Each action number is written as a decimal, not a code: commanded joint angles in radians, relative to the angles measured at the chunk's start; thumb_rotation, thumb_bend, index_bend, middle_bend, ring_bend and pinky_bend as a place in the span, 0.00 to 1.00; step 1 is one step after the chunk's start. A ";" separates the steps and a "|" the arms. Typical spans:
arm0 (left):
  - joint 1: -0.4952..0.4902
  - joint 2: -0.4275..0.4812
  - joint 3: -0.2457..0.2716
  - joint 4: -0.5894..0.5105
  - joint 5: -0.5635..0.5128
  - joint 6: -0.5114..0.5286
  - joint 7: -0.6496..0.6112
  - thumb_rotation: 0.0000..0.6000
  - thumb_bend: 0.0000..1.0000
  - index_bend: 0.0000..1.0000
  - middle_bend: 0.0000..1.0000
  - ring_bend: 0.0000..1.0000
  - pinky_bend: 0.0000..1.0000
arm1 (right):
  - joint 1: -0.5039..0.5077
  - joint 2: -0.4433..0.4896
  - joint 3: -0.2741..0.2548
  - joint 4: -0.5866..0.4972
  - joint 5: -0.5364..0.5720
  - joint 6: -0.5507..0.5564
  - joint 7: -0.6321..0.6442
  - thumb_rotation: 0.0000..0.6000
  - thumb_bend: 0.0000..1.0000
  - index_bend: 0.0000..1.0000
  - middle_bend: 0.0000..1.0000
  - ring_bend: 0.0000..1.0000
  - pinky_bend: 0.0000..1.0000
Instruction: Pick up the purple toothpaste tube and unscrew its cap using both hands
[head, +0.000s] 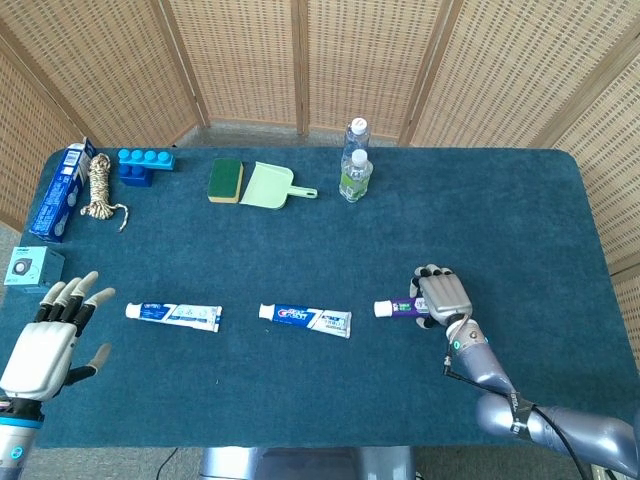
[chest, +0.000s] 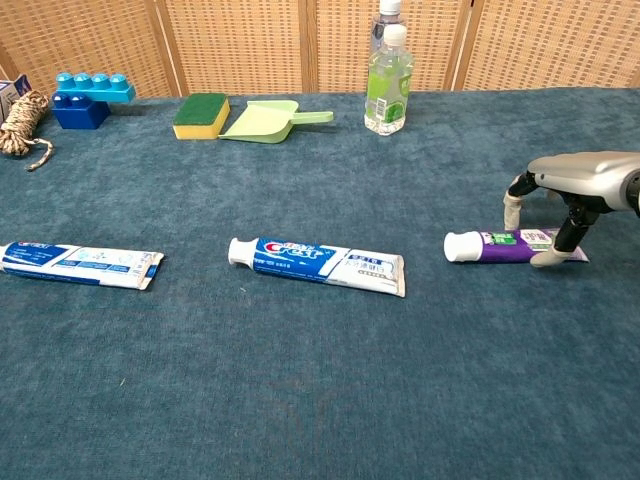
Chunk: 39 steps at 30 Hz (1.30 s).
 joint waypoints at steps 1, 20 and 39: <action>0.007 0.004 0.005 -0.004 0.008 0.010 -0.001 1.00 0.32 0.15 0.02 0.00 0.00 | 0.003 -0.007 -0.001 0.010 -0.008 -0.003 0.014 1.00 0.23 0.46 0.22 0.14 0.19; 0.058 0.035 0.037 -0.013 0.060 0.079 -0.032 1.00 0.32 0.14 0.00 0.00 0.00 | 0.016 0.035 0.034 -0.042 -0.050 -0.014 0.129 1.00 0.37 0.93 0.64 0.60 0.64; 0.054 0.036 0.032 -0.028 0.073 0.073 -0.019 1.00 0.32 0.14 0.01 0.00 0.00 | -0.081 0.201 0.110 -0.135 -0.202 -0.250 0.627 1.00 0.41 0.97 0.74 0.73 0.79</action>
